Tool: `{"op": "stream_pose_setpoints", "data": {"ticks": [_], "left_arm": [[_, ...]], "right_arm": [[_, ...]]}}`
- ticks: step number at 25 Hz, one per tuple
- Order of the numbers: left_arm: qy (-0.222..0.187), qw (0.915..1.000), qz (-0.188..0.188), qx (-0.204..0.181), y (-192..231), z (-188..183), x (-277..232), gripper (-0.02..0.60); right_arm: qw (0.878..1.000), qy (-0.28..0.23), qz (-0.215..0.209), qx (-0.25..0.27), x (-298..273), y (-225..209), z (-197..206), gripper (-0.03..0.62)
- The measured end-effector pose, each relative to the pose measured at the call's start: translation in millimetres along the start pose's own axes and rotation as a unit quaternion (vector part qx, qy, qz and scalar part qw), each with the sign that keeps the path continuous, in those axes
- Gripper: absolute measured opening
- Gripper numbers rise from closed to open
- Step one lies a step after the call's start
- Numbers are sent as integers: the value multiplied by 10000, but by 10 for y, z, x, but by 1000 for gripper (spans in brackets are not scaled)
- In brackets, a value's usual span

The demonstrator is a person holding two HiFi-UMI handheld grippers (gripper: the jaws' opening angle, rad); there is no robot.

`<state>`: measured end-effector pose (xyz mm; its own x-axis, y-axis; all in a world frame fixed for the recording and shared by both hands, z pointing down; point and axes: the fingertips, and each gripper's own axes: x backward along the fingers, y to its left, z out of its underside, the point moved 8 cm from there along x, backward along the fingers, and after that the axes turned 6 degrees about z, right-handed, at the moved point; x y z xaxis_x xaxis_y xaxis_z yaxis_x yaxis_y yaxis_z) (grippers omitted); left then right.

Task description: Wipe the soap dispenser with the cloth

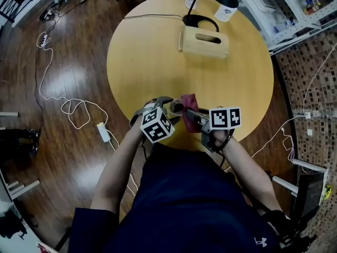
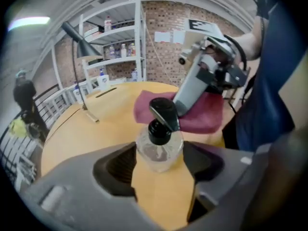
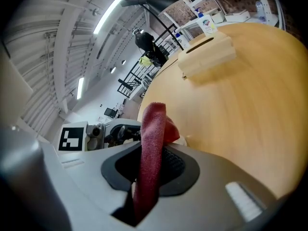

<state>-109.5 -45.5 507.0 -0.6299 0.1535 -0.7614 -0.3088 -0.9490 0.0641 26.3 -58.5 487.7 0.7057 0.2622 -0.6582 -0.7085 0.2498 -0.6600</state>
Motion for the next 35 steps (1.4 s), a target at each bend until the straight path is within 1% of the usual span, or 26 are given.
{"op": "stream_pose_setpoints", "data": {"ticks": [2,3,4,5,6,8,10,13,14,15,17,19,21,23,26,28,29,31,33,34,35], "left_arm": [[166,9979,322,-543,2,-11,20,305],[262,9959,456,-732,8,-24,20,305],[347,9945,545,-824,19,-39,16,307],[424,9939,577,-838,35,-55,17,308],[512,9939,541,-812,48,-70,29,311],[730,9943,305,-709,40,-88,84,337],[898,9949,39,-449,-20,-93,115,336],[879,9959,-190,108,-110,-71,73,299],[818,9962,-223,209,-122,-57,56,288],[764,9965,-235,223,-129,-44,48,290],[748,9970,-210,51,-127,-25,59,284],[868,9958,-180,-222,-121,-17,73,279],[991,9942,-190,-382,-114,-19,52,279],[1027,9938,-179,-379,-107,-25,13,282],[1092,9936,-149,-242,-121,12,2,279],[1011,9946,-237,-30,-133,47,97,281],[859,9957,-295,156,-135,54,189,281],[349,9965,-417,640,-119,30,423,281],[-158,9930,-561,1027,-86,-31,612,267],[-291,9913,-624,1124,-73,-66,652,256],[-311,9905,-656,1165,-70,-97,651,241]], "right_arm": [[9999,-79,76,41,-13,-48,-130,74],[9999,-93,86,51,-31,-62,-183,75],[9999,-77,80,63,-52,-64,-214,75],[9999,-45,71,85,-69,-53,-218,75],[9999,-10,64,125,-77,-31,-200,75],[9997,69,51,222,-63,24,-117,75],[9996,138,38,231,-23,46,-11,75],[9996,222,3,149,23,50,114,75],[9996,258,-22,127,24,52,139,75],[9995,293,-47,105,20,49,146,75],[9994,313,-100,47,-2,20,85,75],[9997,228,-124,7,-31,-5,-46,75],[9999,135,-94,21,-57,-27,-156,75],[9999,88,-87,7,-63,-36,-168,75],[9997,156,-166,80,-20,10,-22,74],[9993,233,-268,66,43,25,101,75],[9994,193,-304,-7,90,10,144,75],[9994,-54,-261,-205,199,-70,181,75],[9991,-299,-19,-286,270,-193,208,75],[9991,-332,159,-228,277,-251,242,75],[9989,-300,349,-89,263,-293,290,75]]}}
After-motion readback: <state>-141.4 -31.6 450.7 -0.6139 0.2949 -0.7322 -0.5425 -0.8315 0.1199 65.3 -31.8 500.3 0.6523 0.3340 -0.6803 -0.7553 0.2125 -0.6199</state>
